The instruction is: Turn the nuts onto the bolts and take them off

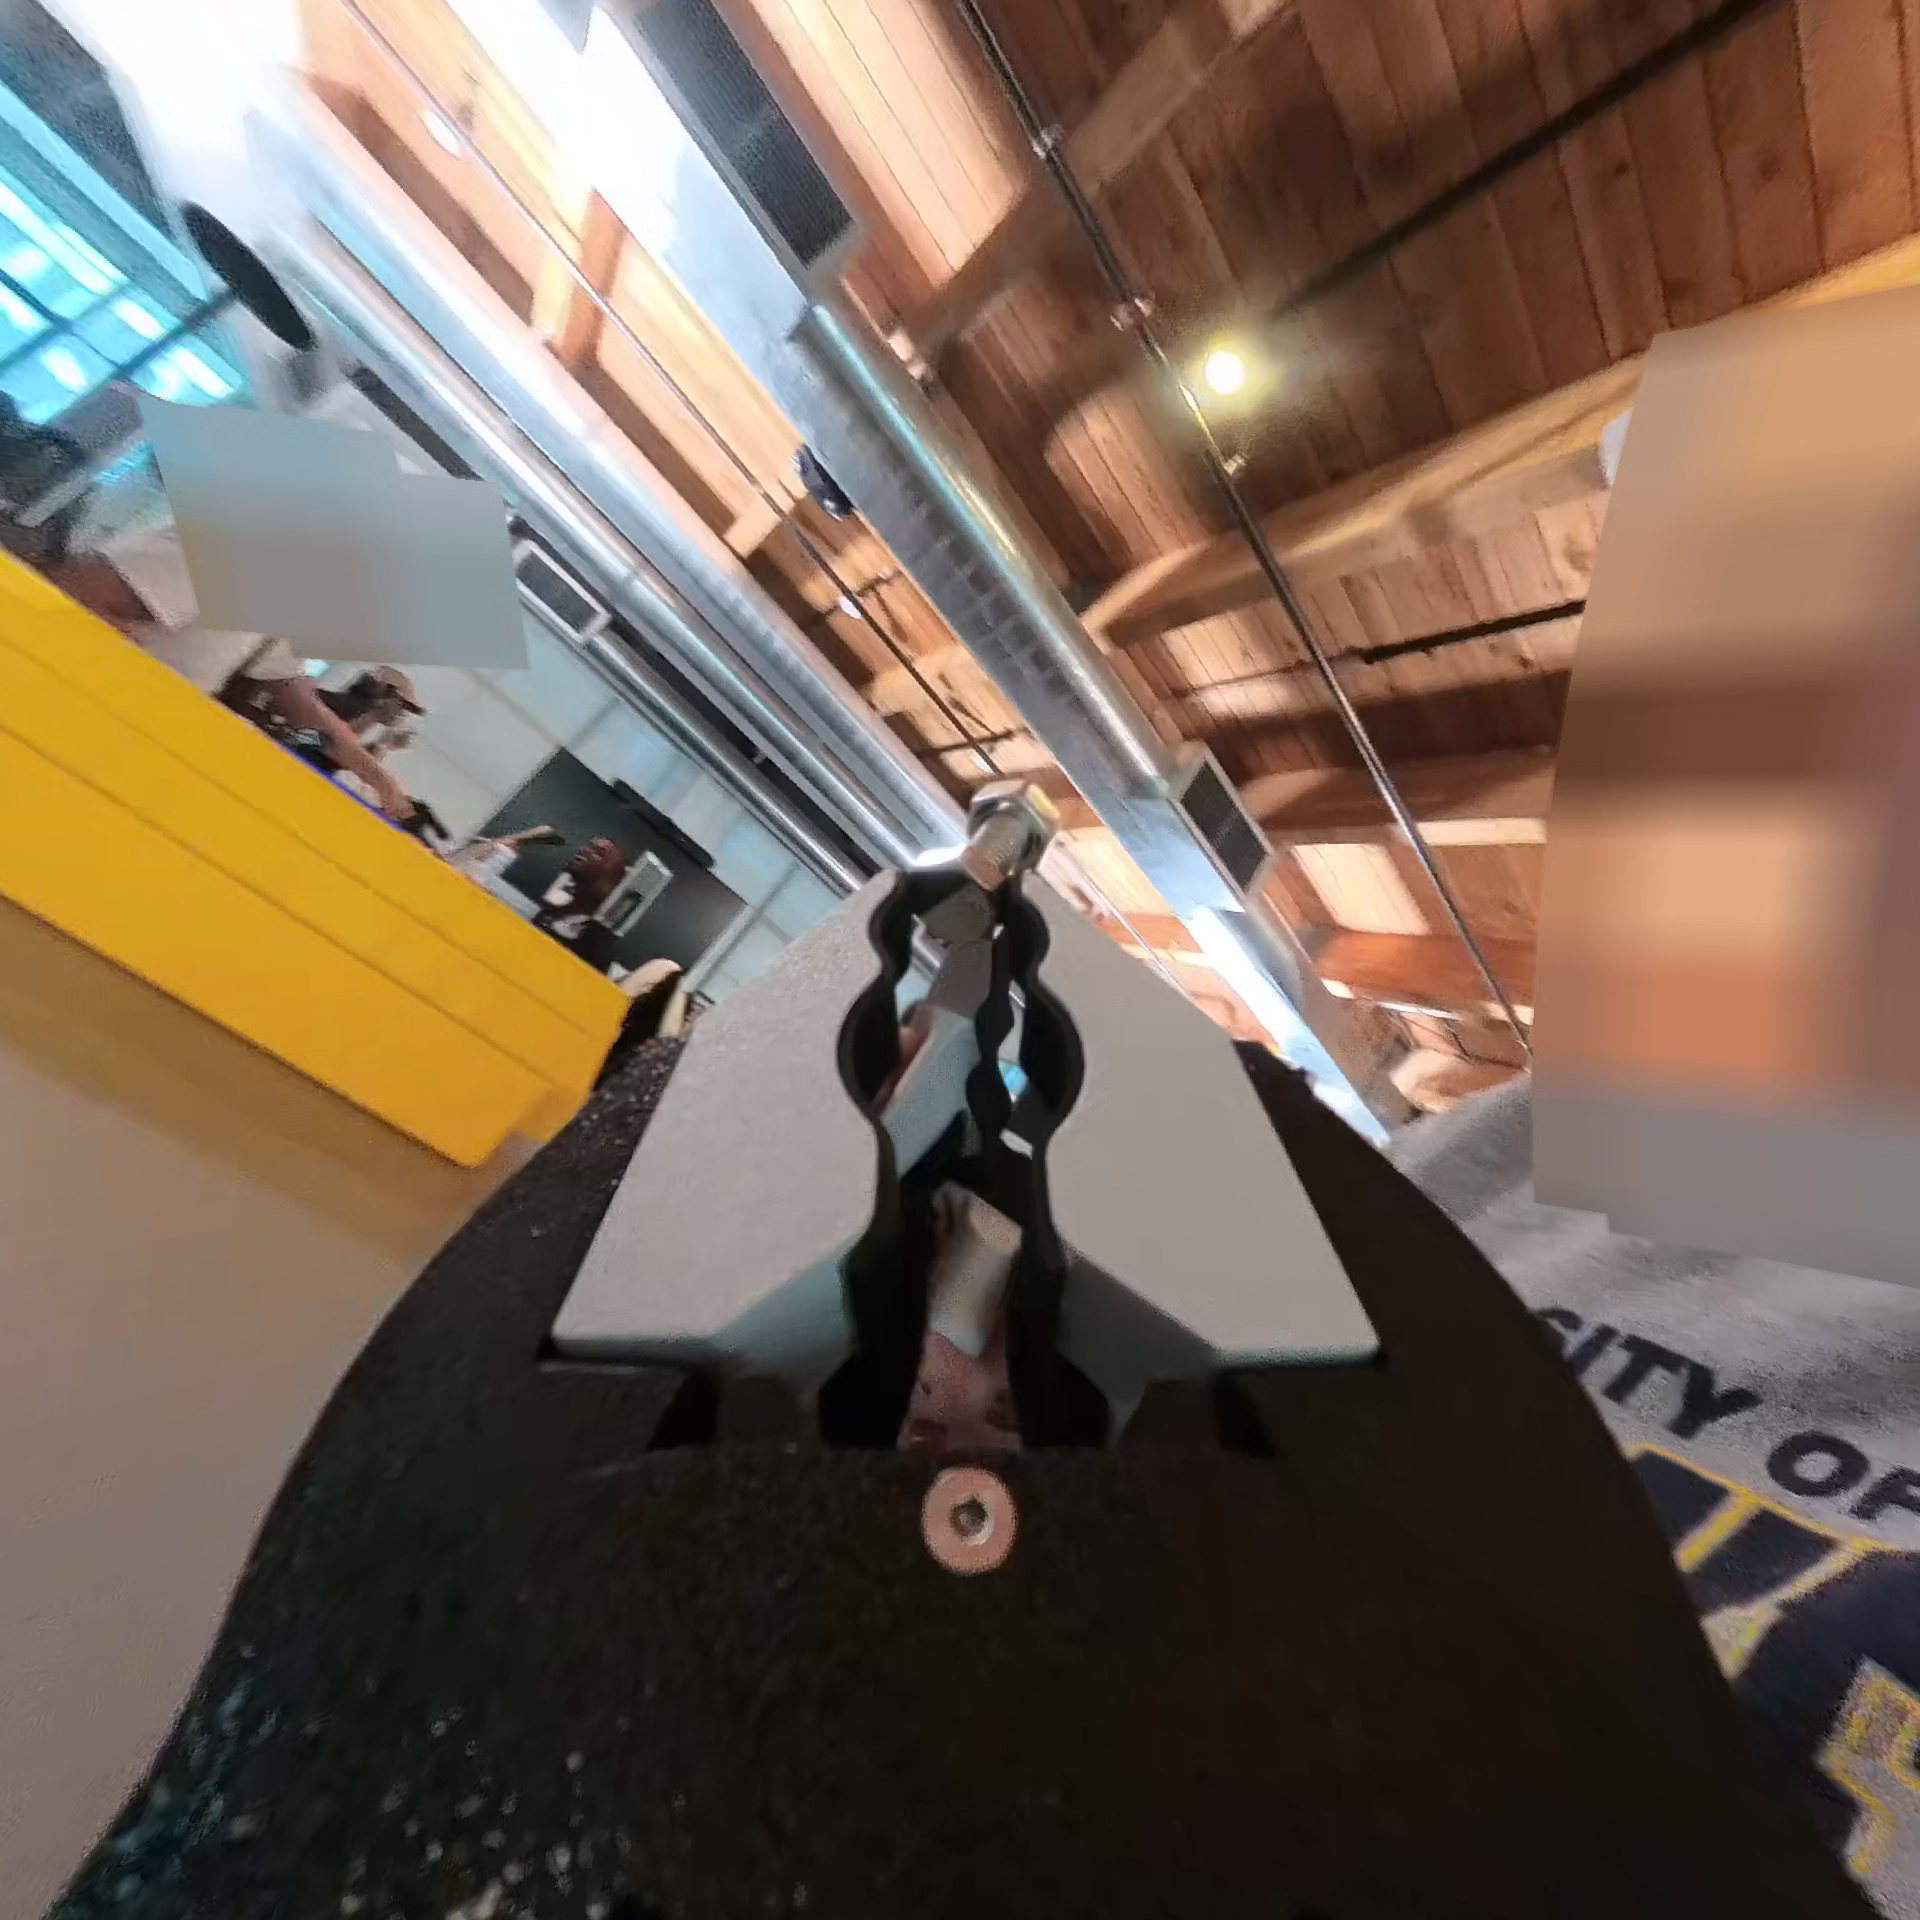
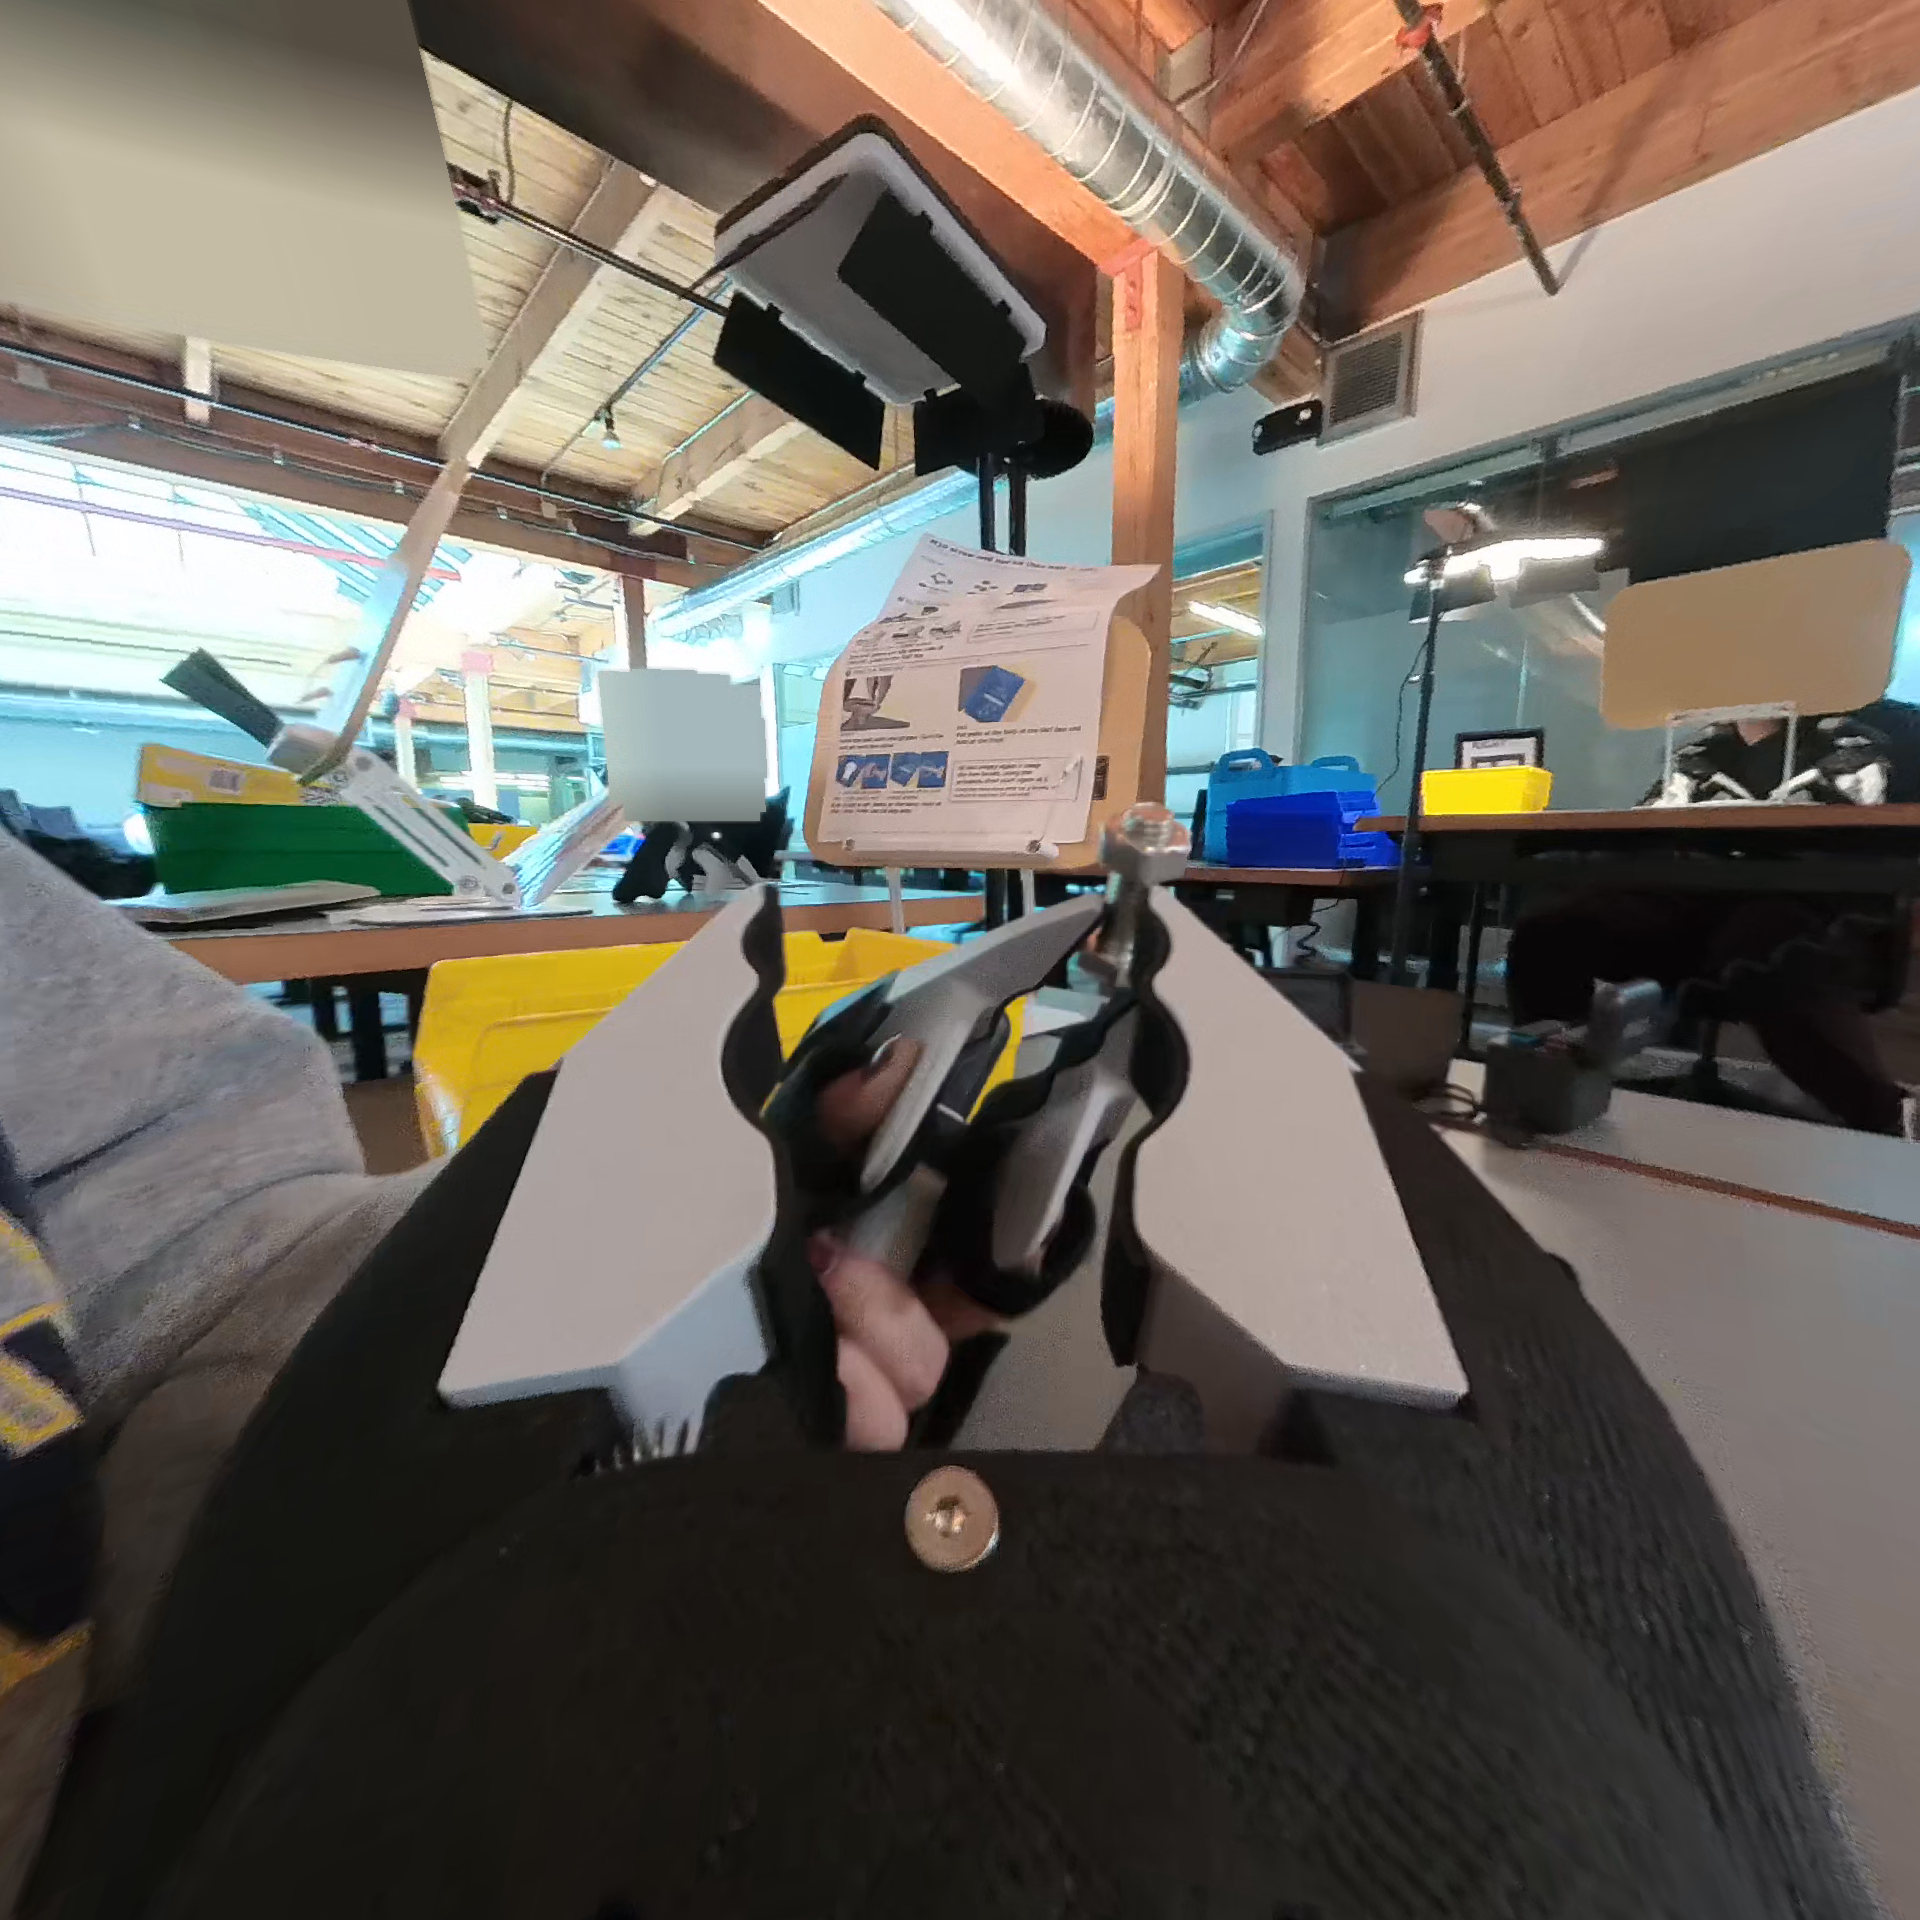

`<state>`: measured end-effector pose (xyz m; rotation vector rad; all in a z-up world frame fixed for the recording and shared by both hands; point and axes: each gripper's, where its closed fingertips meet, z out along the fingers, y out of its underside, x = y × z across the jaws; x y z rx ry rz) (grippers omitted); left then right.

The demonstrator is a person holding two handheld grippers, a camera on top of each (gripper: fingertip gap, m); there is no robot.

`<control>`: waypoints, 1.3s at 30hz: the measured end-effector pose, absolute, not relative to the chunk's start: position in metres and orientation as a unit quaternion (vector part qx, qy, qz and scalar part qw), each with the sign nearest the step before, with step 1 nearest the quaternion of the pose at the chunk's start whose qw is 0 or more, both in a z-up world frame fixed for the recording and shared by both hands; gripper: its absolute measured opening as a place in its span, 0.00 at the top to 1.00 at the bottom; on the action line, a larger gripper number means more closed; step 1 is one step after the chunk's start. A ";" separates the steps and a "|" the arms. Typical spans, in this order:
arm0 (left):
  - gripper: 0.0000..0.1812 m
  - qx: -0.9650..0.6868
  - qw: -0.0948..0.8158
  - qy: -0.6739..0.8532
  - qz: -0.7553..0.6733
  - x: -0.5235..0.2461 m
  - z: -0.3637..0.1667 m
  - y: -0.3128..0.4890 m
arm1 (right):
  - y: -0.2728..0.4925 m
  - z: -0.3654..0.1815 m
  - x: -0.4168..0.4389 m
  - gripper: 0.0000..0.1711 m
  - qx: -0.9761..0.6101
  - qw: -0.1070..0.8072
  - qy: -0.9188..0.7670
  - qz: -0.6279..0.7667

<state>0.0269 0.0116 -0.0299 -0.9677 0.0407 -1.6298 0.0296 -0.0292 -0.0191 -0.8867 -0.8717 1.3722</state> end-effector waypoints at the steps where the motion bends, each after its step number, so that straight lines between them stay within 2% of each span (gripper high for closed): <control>1: 0.92 -0.417 0.581 0.005 -0.699 0.024 -0.033 0.015 | -0.025 -0.022 0.033 0.62 -0.391 0.603 -0.366 0.591; 8: 0.92 -0.437 0.510 0.038 -0.740 0.055 -0.039 0.009 | -0.005 -0.008 0.017 0.56 -0.403 0.611 -0.357 0.580; 12: 0.92 -0.429 0.521 0.029 -0.737 0.048 -0.037 0.010 | -0.013 -0.012 0.015 0.55 -0.404 0.602 -0.362 0.586; 16: 0.92 -0.424 0.553 0.000 -0.717 0.028 -0.037 0.017 | -0.020 -0.025 0.033 0.64 -0.402 0.589 -0.372 0.594; 21: 0.92 -0.434 0.518 0.031 -0.737 0.050 -0.038 0.011 | -0.002 -0.014 0.028 0.58 -0.410 0.607 -0.355 0.580; 24: 0.92 -0.440 0.482 0.041 -0.756 0.061 -0.041 0.008 | -0.006 -0.011 0.018 0.58 -0.399 0.613 -0.370 0.573; 27: 0.92 -0.426 0.498 0.022 -0.755 0.051 -0.038 0.010 | -0.012 -0.017 0.020 0.57 -0.407 0.606 -0.369 0.575; 31: 0.92 -0.422 0.539 -0.006 -0.729 0.028 -0.038 0.018 | -0.019 -0.030 0.038 0.66 -0.408 0.594 -0.369 0.587; 39: 0.92 -0.449 0.477 0.038 -0.754 0.062 -0.043 0.009 | -0.005 -0.014 0.022 0.62 -0.407 0.611 -0.360 0.576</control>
